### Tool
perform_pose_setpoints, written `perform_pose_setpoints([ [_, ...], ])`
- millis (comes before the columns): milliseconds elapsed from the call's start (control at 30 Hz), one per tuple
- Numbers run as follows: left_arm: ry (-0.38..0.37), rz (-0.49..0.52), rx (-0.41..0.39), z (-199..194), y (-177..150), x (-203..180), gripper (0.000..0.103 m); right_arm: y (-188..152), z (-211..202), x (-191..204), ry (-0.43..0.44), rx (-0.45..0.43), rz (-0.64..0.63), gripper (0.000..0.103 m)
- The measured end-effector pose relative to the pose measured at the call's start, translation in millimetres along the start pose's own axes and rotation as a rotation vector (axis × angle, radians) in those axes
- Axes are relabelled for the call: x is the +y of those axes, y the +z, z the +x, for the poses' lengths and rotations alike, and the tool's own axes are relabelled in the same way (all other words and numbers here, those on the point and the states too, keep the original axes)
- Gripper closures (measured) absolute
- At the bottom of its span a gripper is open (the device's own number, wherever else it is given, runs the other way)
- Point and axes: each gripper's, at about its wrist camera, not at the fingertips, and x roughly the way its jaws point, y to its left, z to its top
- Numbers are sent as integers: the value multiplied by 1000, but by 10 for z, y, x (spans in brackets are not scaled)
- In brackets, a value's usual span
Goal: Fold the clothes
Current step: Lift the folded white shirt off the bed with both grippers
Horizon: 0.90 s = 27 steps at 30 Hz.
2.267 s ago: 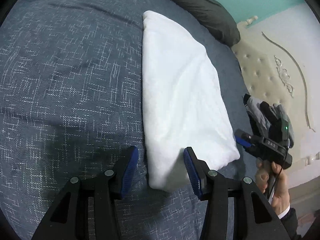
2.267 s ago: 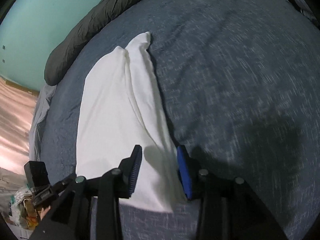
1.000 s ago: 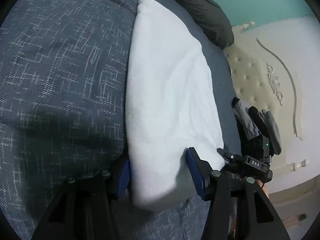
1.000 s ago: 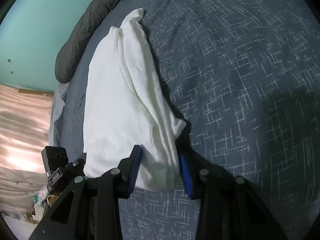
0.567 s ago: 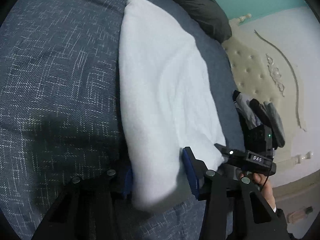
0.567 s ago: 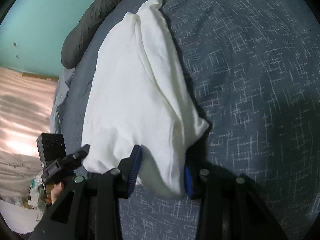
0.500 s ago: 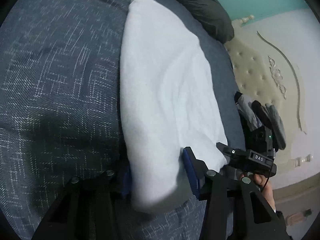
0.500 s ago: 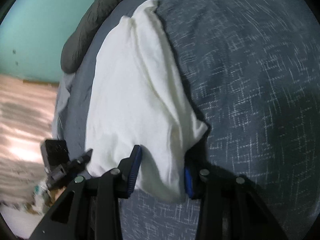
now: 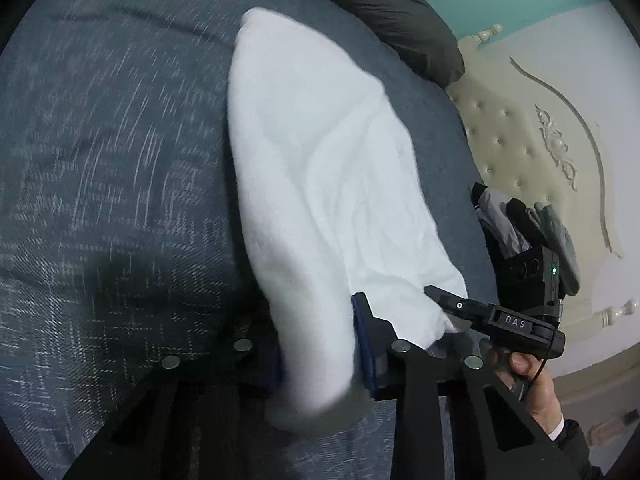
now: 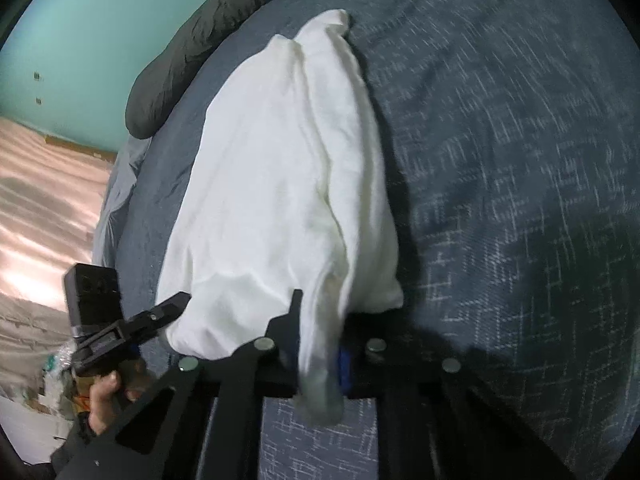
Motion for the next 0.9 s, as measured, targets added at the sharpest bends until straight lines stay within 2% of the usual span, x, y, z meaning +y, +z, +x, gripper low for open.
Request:
perform_pose_setpoints([
  [133,1,31,-19,-153,109,-229,74,82,-111,244,8,-22,-40,92],
  [600,-61,110,-82,-750,501,-1241,76,514,-1367,899,10,-163,-157,93],
  [900,-68,143,-101,-1032,539,-1590,76,544,-1804,1082,20,-207,-164,93],
])
